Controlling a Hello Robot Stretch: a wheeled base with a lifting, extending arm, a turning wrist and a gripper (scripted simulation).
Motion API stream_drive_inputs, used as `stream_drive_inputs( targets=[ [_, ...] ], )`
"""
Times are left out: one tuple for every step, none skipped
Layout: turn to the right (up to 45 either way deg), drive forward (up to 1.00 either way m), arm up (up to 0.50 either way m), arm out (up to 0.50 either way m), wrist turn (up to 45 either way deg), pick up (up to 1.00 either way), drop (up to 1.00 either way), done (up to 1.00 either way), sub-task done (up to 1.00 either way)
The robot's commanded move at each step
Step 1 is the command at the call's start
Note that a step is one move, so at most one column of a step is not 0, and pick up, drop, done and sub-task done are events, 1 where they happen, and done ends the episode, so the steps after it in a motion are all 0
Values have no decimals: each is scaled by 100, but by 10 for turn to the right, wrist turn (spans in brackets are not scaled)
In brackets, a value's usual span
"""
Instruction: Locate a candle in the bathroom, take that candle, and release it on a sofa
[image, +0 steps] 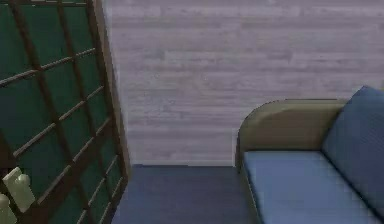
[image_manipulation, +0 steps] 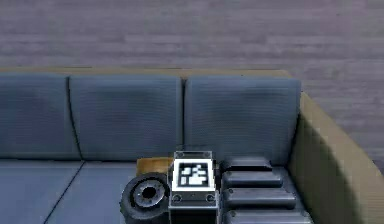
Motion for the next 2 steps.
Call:
stream_drive_inputs(
  targets=[
    [0, 40, 0, 0, 0, 0, 0, 0, 0],
    [450, 0, 0, 0, 0, 0, 0, 0, 0]
  ],
)
